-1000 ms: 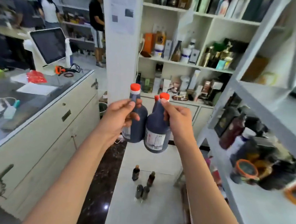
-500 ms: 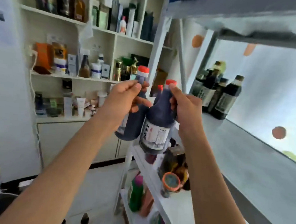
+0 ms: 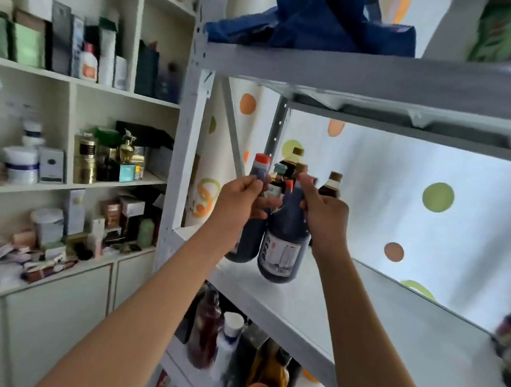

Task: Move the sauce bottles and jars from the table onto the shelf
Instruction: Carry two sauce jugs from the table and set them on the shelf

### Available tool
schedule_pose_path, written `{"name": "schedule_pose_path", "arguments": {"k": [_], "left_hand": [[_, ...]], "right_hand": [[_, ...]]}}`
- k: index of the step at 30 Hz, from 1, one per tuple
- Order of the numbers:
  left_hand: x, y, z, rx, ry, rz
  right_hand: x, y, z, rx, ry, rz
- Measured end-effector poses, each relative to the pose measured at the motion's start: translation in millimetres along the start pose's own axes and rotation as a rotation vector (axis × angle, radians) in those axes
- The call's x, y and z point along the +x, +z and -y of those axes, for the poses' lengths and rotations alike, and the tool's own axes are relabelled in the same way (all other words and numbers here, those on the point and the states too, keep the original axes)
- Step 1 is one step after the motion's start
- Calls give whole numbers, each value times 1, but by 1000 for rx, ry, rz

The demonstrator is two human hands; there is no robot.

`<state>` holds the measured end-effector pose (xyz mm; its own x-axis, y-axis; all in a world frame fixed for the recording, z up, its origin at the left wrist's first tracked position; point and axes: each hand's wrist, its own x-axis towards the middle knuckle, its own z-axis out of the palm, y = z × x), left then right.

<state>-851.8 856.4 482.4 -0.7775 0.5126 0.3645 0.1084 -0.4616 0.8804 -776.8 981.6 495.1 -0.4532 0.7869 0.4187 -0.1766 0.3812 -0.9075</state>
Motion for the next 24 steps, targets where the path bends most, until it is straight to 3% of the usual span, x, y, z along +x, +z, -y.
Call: {"name": "schedule_pose_path", "arguments": {"k": [6,12,16,21,24], "left_hand": [[27,5,41,-18,-46,30],[34,10,59,36,-35,6],[38,-9,71,146,37,-88],[31,-25,89,267,170,-210],[35,-40,108,345,68,-130]], "right_hand": [[34,-1,-38,-92,12,-94],[44,-13,-54,-95,-42,9],[32,-22,-64,-255,-59,27],[18,-51,-85,-272,120,338],[12,-48,-111,-246,164,412]]}}
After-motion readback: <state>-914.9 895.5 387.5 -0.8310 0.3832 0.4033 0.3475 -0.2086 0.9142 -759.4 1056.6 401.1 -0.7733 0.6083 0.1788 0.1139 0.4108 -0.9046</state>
